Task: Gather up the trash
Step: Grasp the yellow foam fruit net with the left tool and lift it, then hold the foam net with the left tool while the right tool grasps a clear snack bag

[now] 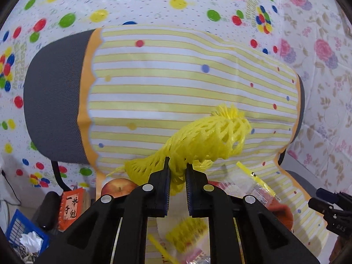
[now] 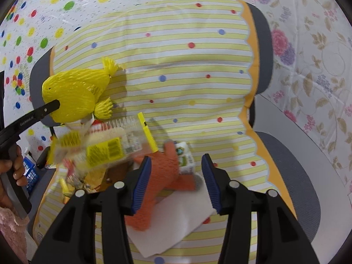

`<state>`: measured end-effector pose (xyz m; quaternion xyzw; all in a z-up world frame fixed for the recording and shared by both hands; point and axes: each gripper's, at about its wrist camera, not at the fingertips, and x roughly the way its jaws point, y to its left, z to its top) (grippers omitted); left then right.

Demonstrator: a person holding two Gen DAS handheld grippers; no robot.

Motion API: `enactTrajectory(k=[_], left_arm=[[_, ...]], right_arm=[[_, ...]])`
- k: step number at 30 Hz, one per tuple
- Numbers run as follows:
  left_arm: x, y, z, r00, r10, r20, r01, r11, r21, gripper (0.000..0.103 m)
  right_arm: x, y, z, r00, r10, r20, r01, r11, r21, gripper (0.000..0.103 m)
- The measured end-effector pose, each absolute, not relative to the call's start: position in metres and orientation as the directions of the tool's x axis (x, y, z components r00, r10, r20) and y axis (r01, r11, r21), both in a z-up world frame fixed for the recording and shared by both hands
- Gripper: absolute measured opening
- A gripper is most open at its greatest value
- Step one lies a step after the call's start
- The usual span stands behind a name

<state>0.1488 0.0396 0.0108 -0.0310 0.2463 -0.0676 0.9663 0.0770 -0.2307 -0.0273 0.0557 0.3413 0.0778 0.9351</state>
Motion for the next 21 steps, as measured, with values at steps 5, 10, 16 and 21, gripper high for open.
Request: enactTrajectory(k=[5, 10, 16, 21], left_arm=[[0.163, 0.048, 0.012, 0.869, -0.175, -0.463, 0.135, 0.984, -0.118, 0.013], [0.151, 0.037, 0.048, 0.903, -0.217, -0.371, 0.195, 0.976, -0.095, 0.013], [0.141, 0.027, 0.073, 0.910, -0.241, -0.336, 0.223, 0.970, -0.092, 0.013], [0.128, 0.036, 0.062, 0.908, -0.219, -0.357, 0.192, 0.975, -0.111, 0.013]], right_arm=[[0.083, -0.214, -0.027, 0.747, 0.200, -0.634, -0.139, 0.980, 0.146, 0.049], [0.085, -0.208, -0.025, 0.749, 0.197, -0.633, -0.143, 0.980, 0.136, 0.050], [0.076, -0.207, -0.017, 0.757, 0.200, -0.622, -0.148, 0.980, 0.135, 0.050], [0.062, -0.200, -0.018, 0.751, 0.213, -0.625, -0.174, 0.977, 0.125, 0.050]])
